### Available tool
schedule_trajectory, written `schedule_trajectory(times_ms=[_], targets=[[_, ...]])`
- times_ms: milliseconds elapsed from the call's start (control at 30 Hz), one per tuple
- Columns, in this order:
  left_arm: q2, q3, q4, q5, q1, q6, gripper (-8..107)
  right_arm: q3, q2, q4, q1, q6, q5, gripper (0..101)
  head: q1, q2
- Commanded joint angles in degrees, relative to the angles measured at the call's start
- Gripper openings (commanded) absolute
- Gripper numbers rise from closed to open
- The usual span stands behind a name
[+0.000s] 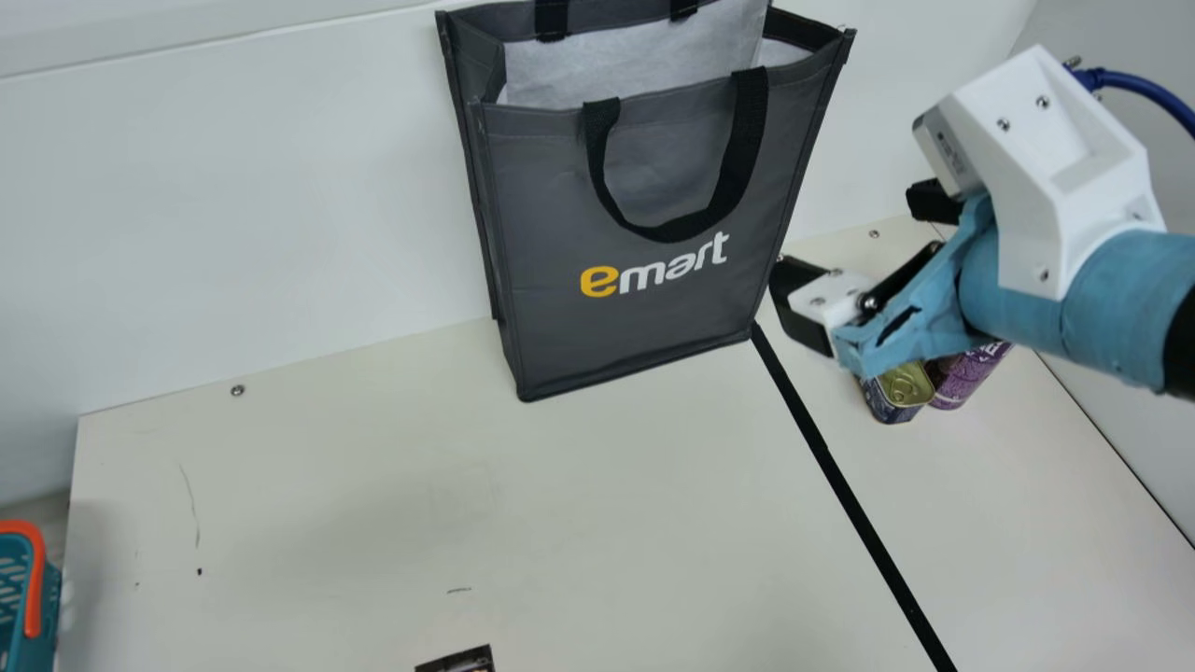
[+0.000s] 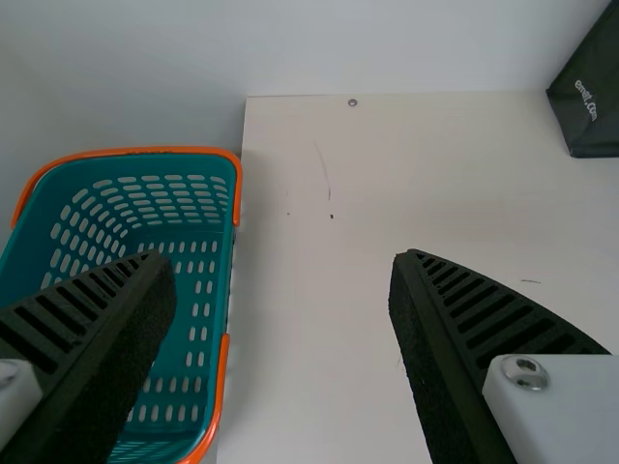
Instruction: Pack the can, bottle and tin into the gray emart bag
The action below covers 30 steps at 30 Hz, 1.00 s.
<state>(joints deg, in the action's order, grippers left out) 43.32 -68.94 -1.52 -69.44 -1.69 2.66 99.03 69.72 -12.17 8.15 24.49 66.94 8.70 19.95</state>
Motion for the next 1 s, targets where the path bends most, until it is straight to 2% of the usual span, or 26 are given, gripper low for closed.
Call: schedule_trajectory(times_ms=[0, 733, 967], targets=[[0.0, 0.0, 0.0, 0.0, 0.0, 0.0, 90, 1.9, 1.2, -1.0, 0.4, 0.6, 0.3, 91, 1.3, 0.0], [0.0, 0.0, 0.0, 0.0, 0.0, 0.0, 90, 19.2, 14.5, -7.3, 0.5, 10.4, 2.9, 91, 1.3, 0.0], [0.0, 0.0, 0.0, 0.0, 0.0, 0.0, 90, 22.0, 17.4, -9.2, -0.1, 15.3, 3.0, 91, 1.3, 0.0]])
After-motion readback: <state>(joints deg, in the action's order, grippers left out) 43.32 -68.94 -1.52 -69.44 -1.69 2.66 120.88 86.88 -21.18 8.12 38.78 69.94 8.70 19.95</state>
